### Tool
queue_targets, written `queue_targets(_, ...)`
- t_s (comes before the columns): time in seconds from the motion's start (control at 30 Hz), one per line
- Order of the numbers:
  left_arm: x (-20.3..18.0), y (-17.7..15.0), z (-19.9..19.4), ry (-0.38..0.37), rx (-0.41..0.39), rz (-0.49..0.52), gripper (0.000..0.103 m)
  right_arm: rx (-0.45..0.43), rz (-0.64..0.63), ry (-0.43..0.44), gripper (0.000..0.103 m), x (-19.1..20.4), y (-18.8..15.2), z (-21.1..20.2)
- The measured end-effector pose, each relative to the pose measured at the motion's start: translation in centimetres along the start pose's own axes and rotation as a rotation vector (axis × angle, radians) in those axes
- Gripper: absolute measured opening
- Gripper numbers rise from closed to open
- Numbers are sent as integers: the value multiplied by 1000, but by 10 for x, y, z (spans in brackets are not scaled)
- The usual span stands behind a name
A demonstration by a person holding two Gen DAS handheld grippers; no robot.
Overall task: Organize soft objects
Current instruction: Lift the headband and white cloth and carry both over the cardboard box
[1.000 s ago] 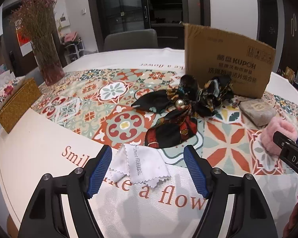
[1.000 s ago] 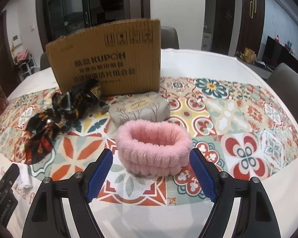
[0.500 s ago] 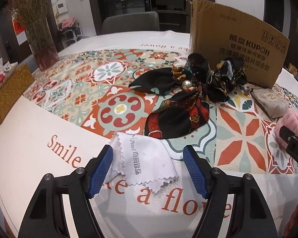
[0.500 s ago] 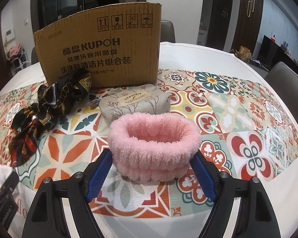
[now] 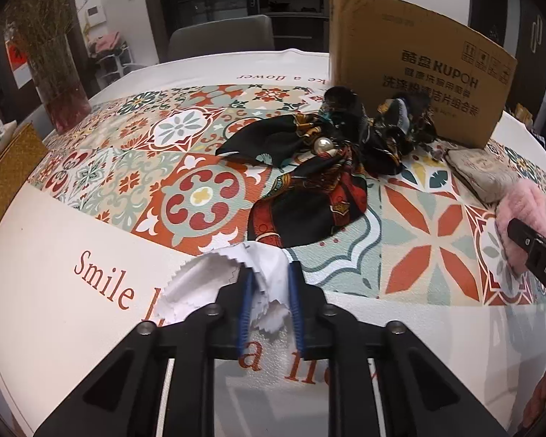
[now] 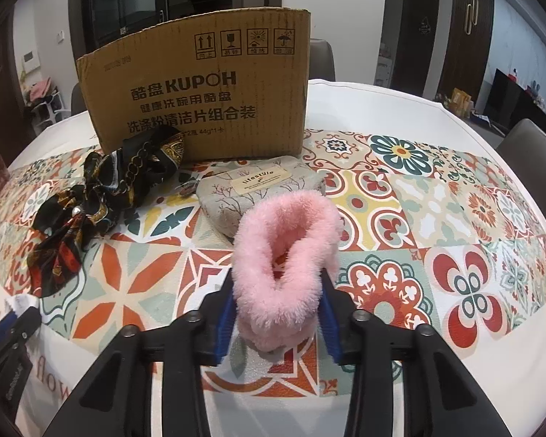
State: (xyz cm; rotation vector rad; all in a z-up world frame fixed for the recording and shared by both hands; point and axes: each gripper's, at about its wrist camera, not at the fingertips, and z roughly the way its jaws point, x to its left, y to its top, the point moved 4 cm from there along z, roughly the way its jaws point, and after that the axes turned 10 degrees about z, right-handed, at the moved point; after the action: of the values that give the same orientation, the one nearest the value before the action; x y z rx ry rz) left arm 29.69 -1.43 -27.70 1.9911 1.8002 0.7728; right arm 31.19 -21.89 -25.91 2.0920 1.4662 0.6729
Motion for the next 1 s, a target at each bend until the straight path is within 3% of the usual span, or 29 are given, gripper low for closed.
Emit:
queue_targets(0.13, -5, -1, -4, -9, -1, 26, 11, 8, -15, 13, 32, 0, -2, -3)
queue_targets(0.43, -12, 1, -21, -34, -18, 54, 8, -1, -31, 36, 30, -2, -1, -25)
queue_targets(1.0, -12, 36, -84, -69, -145, 60, 8, -85, -38, 99, 31, 1, 28, -92)
